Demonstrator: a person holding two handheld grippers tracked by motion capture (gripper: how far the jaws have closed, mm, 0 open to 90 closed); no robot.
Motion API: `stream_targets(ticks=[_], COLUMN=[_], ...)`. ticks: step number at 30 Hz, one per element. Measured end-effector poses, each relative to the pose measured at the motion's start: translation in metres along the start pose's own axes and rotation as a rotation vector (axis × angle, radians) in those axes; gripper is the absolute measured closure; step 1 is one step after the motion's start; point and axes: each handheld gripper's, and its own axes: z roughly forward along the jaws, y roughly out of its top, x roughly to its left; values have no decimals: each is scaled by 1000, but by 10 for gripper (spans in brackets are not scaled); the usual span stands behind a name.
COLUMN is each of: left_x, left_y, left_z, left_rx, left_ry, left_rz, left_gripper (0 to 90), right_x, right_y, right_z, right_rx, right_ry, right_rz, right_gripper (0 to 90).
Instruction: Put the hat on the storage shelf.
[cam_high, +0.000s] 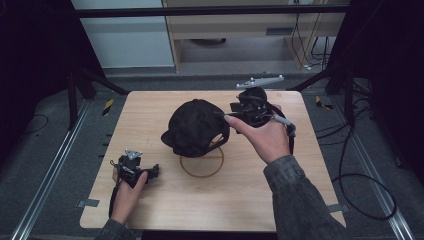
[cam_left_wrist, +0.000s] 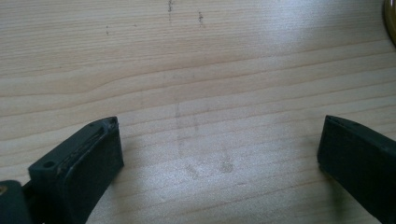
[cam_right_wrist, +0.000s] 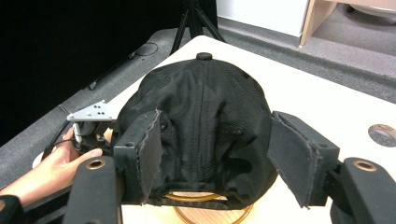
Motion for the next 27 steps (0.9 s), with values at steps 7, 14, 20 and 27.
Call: stream_targets(ticks=[7,14,20,27], left_x=[0,0,0,0], left_y=[0,0,0,0], left_z=[0,0,0,0], left_rx=[0,0,0,1], left_ry=[0,0,0,0], left_rz=[0,0,0,1], left_gripper=[0,0,0,0], right_x=[-4,-9,-13,-16], right_y=[-2,-3,-5,-7], right_z=[-12,-24,-33,-43], right_rx=[-7,-18,-28,-38], right_ry=[-6,-15,-25,-34], right_rz=[-7,4,4,7], right_gripper=[324,302,289,278])
